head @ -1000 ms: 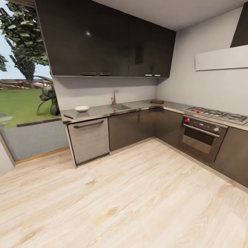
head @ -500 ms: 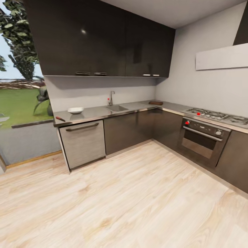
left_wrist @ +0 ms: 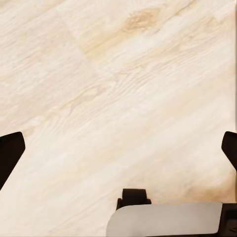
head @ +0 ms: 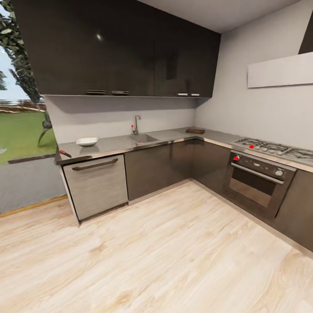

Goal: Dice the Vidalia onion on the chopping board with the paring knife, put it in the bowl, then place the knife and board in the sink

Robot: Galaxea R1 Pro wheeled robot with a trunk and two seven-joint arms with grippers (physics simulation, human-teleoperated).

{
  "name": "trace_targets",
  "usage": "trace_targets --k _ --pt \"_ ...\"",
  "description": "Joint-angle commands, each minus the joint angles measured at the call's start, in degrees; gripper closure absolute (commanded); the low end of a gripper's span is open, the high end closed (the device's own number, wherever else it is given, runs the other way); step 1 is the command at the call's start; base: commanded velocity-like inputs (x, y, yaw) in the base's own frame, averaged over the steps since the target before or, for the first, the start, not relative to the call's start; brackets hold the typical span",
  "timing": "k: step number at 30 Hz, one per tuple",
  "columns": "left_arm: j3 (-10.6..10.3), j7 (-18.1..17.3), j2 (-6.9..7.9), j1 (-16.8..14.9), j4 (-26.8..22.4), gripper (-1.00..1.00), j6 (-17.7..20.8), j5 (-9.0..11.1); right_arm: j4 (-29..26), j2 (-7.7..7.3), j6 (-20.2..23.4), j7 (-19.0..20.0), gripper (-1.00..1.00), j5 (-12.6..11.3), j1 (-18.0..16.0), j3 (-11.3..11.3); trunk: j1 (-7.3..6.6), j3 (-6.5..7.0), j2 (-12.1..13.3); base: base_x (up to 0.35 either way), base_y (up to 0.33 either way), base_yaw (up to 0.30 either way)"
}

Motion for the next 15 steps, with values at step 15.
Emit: trace_targets --k 15 --pt "0.0 0.0 0.00 0.0 -0.1 -1.00 -0.1 0.0 0.0 0.00 -0.1 0.0 -1.00 0.0 0.0 0.0 0.03 -0.04 0.0 0.285 -0.152 0.000"
